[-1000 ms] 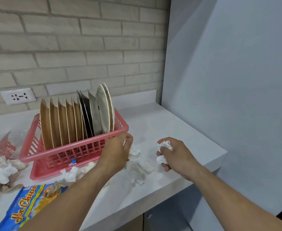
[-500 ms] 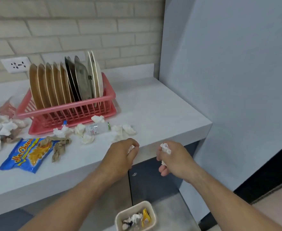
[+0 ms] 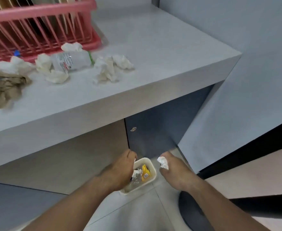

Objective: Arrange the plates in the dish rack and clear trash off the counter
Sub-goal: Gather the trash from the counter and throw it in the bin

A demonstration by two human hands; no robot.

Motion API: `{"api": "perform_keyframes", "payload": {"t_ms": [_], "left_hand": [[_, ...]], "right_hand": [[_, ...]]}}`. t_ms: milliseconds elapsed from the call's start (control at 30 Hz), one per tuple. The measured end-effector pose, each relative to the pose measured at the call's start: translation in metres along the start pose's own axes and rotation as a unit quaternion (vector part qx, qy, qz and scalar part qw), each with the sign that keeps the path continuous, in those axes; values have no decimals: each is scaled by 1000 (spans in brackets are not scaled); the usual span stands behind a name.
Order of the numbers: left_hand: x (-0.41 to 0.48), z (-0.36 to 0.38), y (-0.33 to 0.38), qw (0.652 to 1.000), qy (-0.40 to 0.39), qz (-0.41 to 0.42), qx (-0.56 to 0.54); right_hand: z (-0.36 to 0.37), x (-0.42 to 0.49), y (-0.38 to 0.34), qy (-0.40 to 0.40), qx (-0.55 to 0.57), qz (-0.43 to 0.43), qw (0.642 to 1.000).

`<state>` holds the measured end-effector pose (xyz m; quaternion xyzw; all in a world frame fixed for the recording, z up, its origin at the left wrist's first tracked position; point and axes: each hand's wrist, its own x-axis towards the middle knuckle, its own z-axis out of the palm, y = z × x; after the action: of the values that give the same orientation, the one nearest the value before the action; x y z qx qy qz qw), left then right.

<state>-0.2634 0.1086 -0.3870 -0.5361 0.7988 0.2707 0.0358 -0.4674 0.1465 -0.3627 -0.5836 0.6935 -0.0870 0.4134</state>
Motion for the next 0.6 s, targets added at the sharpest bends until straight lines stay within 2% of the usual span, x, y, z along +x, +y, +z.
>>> {"api": "perform_keyframes", "payload": {"t_ms": [200, 367, 433, 600], "left_hand": [[58, 132, -78, 999, -45, -28, 9], [122, 246, -128, 997, -63, -16, 39], [141, 281, -144, 995, -79, -36, 41], [159, 313, -167, 993, 2, -70, 95]], "right_hand": [[118, 66, 96, -9, 32, 38, 999], [192, 112, 167, -14, 9, 25, 1000], [211, 124, 188, -22, 7, 23, 999], [237, 161, 215, -33, 5, 25, 999]]}}
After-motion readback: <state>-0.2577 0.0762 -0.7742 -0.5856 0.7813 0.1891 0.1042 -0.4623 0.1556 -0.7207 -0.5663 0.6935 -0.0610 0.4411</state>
